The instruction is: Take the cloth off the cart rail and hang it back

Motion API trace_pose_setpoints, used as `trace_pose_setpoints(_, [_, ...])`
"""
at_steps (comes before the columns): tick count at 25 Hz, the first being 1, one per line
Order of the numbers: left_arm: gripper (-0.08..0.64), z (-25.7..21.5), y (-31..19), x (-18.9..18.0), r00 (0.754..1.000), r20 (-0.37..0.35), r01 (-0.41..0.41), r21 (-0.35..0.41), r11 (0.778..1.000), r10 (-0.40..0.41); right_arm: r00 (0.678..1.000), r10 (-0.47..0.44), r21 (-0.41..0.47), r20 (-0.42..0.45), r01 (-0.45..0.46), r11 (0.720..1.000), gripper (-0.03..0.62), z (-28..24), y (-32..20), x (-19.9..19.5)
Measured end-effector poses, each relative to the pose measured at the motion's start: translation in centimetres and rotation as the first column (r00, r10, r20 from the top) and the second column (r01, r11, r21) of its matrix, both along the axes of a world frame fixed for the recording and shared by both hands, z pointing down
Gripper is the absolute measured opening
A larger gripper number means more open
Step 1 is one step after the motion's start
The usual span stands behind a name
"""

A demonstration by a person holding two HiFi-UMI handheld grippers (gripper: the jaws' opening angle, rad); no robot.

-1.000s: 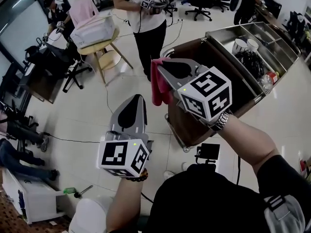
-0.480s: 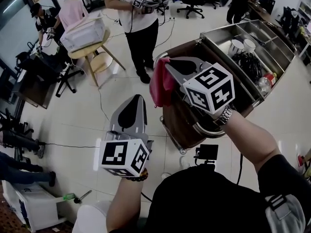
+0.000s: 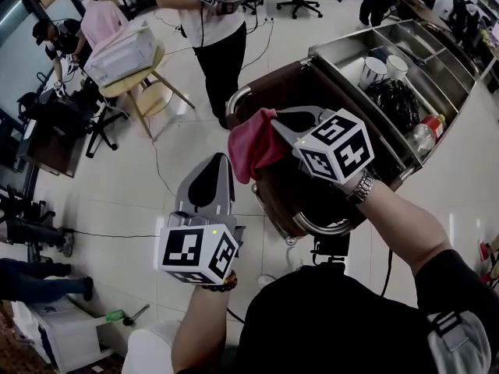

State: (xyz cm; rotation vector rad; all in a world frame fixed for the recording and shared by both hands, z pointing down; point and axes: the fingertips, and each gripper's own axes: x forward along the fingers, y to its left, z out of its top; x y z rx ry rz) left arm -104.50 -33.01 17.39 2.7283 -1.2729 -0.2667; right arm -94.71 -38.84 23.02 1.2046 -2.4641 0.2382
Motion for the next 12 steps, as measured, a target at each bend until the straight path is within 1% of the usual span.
trace_pose_setpoints(2, [0.005, 0.1, -0.6, 1.0, 1.000, 0.007, -0.001, -0.004, 1.000, 0.001, 1.000, -0.009, -0.042, -0.005, 0.009, 0.999, 0.021, 1.4, -0.4, 0.8])
trace_pose_setpoints(5, [0.005, 0.6, -1.2, 1.8, 1.000, 0.015, 0.006, -0.012, 1.000, -0.006, 1.000, -0.014, -0.083, -0.013, 0.013, 0.996, 0.028, 3.2, -0.9, 1.6])
trace_pose_setpoints(6, [0.005, 0.9, -1.4, 1.8, 1.000, 0.016, 0.010, -0.019, 1.000, -0.010, 1.000, -0.018, -0.094, -0.013, 0.016, 0.995, 0.041, 3.7, -1.0, 1.6])
trace_pose_setpoints(9, [0.005, 1.5, -1.8, 2.0, 1.000, 0.021, 0.010, -0.018, 1.000, -0.010, 0.999, -0.032, -0.123, 0.000, 0.032, 0.992, 0.145, 4.9, -1.1, 1.4])
trace_pose_setpoints(10, [0.005, 1.7, -1.9, 2.1, 1.000, 0.023, 0.013, -0.023, 1.000, -0.012, 0.999, -0.035, -0.126, 0.005, 0.035, 0.991, 0.165, 5.1, -1.1, 1.3])
trace_pose_setpoints(12, [0.005, 1.9, -1.9, 2.3, 1.000, 0.027, 0.016, -0.029, 0.999, -0.015, 0.999, -0.036, -0.124, 0.013, 0.038, 0.992, 0.178, 5.0, -1.0, 1.4])
